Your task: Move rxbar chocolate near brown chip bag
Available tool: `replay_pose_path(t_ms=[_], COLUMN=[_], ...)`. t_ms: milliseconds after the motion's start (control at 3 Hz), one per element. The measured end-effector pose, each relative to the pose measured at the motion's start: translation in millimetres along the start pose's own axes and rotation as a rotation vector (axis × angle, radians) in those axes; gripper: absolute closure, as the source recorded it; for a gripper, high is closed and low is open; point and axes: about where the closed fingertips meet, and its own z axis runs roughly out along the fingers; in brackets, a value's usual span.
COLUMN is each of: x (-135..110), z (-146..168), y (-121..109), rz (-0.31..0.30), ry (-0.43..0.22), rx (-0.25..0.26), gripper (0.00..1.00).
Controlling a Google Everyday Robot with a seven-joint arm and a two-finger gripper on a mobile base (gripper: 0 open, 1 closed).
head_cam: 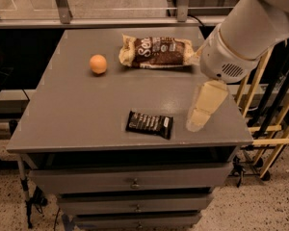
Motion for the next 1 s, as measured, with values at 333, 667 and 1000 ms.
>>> replay_pose_path(t_ms=[333, 667, 1000], x=[0, -7, -13], z=[0, 24, 54], y=[0, 7, 11], rz=[0.000, -0.007, -0.025], ry=[0.001, -0.085, -0.144], rx=[-0.001, -0.020, -0.028], gripper=[0.00, 0.00, 0.00])
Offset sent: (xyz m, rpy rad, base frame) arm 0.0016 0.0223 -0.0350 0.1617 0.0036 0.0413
